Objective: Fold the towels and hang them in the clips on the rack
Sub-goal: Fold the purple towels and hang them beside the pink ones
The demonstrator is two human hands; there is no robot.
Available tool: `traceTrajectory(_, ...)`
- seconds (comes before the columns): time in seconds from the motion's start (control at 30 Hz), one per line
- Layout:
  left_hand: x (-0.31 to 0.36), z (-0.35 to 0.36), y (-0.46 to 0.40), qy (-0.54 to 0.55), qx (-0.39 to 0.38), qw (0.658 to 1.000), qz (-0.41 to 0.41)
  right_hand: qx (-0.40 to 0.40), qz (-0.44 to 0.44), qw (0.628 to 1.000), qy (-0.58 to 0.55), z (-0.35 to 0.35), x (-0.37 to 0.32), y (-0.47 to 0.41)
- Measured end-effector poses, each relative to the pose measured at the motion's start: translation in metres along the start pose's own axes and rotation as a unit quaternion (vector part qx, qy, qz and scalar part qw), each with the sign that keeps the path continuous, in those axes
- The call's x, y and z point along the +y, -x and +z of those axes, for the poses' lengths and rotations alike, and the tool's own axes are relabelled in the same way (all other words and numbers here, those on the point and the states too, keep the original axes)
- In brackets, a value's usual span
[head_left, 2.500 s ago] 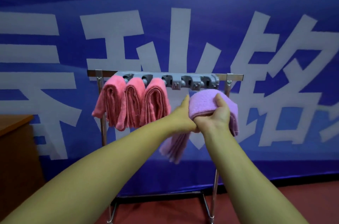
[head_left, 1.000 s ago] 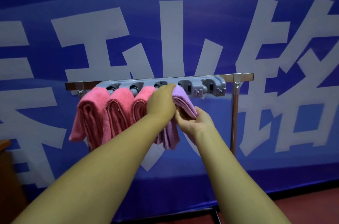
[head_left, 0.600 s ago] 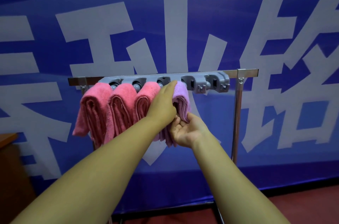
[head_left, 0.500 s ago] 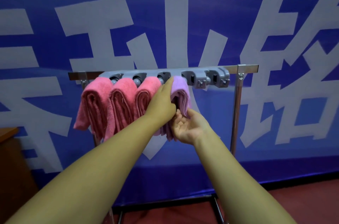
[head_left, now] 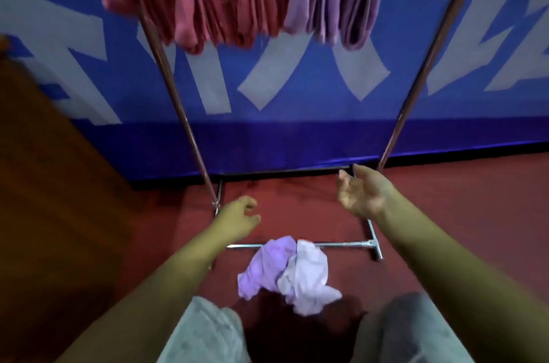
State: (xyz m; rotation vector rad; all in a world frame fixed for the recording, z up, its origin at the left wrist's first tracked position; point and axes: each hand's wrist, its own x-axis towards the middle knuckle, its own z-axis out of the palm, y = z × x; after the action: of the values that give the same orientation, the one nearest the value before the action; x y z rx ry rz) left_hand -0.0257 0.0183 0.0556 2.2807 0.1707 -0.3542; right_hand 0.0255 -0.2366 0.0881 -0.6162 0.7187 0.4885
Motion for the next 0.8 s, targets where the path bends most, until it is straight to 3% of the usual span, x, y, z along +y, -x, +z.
traceTrajectory(0.07, -0.049, 0.027, -0.003, 0.015, -0.072, 0.995, -0.068, 0.054, 0.044, 0.997, 0.022, -0.030, 0.037, -0.034)
traceTrajectory(0.23, -0.124, 0.073, -0.032, 0.017, -0.148, 0.969, -0.195, 0.137, 0.116, 0.981, 0.074, -0.087, 0.109, -0.104)
traceTrajectory(0.37, -0.170, 0.125, -0.073, 0.148, -0.127, 0.925, -0.325, 0.164, 0.162, 0.954, 0.194, -0.122, 0.151, -0.153)
traceTrajectory(0.5, -0.208, 0.185, -0.098, 0.290, -0.131, 0.837, -0.445, 0.133, 0.222, 0.950, 0.176, -0.146, 0.183, -0.186)
traceTrajectory(0.63, -0.229, 0.226, -0.118, 0.324, -0.121, 0.808, -0.478, 0.216, 0.219, 0.939, 0.154, -0.161, 0.189, -0.213)
traceTrajectory(0.73, -0.239, 0.246, -0.131, 0.350, -0.085, 0.789, -0.497, 0.234, 0.212, 0.941, 0.118, -0.166, 0.188, -0.226)
traceTrajectory(0.8, -0.244, 0.255, -0.135, 0.391, -0.055, 0.758, -0.519, 0.241, 0.207, 0.944, 0.089, -0.168, 0.190, -0.230)
